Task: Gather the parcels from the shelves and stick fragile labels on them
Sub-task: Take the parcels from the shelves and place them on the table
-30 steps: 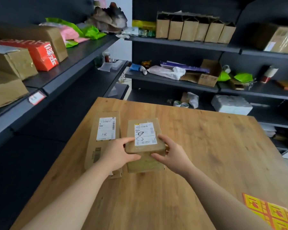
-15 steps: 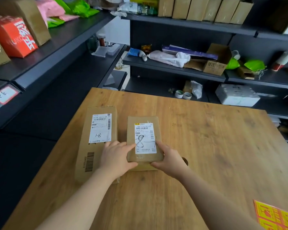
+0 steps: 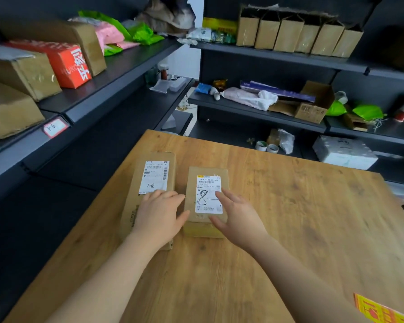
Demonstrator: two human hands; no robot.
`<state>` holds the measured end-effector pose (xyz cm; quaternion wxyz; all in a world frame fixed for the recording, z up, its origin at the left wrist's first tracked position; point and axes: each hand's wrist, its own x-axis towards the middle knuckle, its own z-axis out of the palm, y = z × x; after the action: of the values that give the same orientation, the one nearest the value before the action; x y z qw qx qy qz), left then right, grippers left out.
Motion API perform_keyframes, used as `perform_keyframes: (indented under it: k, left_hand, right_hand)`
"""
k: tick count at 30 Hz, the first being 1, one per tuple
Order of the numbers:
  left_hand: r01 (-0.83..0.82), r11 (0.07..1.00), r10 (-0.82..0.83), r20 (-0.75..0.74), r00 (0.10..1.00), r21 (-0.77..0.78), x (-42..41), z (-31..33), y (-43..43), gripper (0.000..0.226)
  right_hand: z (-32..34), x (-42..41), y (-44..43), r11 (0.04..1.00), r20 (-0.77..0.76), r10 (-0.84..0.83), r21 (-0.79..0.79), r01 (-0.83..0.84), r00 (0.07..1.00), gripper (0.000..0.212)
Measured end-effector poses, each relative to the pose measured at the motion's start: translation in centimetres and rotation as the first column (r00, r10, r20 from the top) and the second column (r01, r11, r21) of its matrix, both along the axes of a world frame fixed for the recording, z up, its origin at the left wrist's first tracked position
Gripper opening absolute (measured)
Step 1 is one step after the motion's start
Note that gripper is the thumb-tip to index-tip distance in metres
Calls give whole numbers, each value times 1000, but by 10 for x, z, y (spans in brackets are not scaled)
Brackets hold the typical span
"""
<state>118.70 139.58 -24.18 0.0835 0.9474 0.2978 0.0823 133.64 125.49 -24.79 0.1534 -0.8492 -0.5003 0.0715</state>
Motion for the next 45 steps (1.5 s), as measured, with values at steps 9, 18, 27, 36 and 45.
perform_keyframes:
  k: [9,18,27,36,45]
  left_hand:
    - [-254,963,241,131,961,86,-87,51,-88,42]
    - [-618,764,597,160,786,186,-219,75,-210,41]
    - [-901,359,890,201,409,244,-378,97,-329,42]
    - [-971,-4,954,292,69,240,-546,114,-474,41]
    - [-869,-345,893,410,-187,355,-689,124,-636,40]
  right_hand:
    - [48,-59,-28,931,171,316,134,-340,933,53]
    - [68,-173,-65,709,215,650,176,-683,729,55]
    - [96,-357,-106,295,235,907,233,-927,348,52]
    - [113,-571,-192,-81,219,975,283,-956,-18,55]
    - [130,-767,-323,-364,207,930,409,-836,-304,46]
